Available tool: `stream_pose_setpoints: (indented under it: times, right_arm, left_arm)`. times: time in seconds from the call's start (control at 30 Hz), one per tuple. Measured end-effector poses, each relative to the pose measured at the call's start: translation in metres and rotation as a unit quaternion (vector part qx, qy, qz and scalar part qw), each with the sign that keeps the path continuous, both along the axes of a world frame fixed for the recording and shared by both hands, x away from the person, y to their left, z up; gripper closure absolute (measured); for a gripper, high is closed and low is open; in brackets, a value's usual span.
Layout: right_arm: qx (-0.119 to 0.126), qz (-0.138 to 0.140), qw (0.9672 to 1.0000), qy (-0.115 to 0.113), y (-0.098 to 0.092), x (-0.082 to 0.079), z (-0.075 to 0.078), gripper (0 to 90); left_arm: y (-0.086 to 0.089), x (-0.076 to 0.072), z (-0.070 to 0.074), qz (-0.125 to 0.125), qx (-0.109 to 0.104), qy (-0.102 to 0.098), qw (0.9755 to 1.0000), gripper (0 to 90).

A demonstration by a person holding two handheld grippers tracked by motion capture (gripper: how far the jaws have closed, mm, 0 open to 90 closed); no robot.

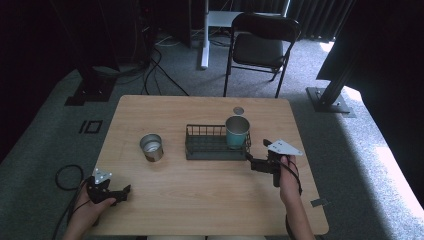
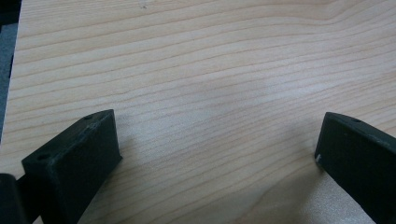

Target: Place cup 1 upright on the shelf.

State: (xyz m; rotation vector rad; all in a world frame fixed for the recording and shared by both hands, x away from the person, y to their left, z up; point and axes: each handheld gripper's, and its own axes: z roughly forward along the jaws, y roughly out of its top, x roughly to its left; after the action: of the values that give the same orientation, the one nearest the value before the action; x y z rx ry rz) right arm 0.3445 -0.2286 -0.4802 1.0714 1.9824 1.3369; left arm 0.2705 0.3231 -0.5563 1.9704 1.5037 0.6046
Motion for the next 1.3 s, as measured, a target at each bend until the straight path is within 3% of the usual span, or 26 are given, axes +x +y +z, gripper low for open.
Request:
stream_pose_setpoints:
  times: [0.53, 1.3]
  right_arm:
    - [-0.014, -0.022, 0.9993, 0.028, -0.023, -0.013, -0.022, 11.4]
    - [-0.037, -0.028, 0.9962, 0.074, -0.054, -0.033, -0.051, 11.5]
  left_arm:
    - [0.000, 0.000, 0.000, 0.000, 0.000, 0.000, 1.0000, 0.4]
    - [0.000, 0.000, 0.000, 0.000, 0.000, 0.000, 1.0000, 0.4]
